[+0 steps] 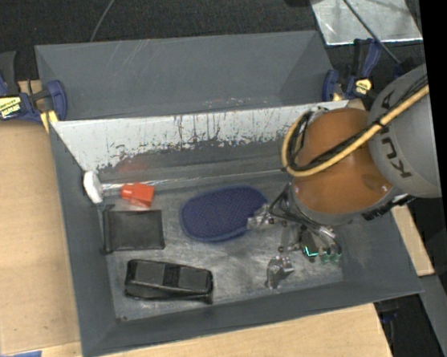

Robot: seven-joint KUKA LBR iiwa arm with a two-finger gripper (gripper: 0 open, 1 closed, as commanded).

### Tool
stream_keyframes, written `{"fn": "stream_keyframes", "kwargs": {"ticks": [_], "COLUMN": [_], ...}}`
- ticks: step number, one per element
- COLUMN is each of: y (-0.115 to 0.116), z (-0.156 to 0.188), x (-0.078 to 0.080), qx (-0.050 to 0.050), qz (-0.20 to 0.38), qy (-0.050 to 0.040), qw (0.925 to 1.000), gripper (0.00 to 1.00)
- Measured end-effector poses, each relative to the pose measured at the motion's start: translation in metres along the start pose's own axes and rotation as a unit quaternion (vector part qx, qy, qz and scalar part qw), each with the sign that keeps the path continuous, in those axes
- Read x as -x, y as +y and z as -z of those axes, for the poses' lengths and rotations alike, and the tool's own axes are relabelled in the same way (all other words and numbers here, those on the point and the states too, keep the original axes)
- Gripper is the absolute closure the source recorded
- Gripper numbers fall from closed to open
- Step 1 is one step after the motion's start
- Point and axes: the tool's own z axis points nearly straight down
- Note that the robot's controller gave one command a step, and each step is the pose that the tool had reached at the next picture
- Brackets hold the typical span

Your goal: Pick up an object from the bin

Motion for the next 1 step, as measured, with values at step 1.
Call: {"fn": "stream_keyframes", "kwargs": {"ticks": [1], "y": [-0.0184], "z": [-0.0516], "x": [0.0775], "qx": [0.001], "qz": [0.067], "qy": [-0.0072], "qw": [0.9977], "gripper": [0.00]}}
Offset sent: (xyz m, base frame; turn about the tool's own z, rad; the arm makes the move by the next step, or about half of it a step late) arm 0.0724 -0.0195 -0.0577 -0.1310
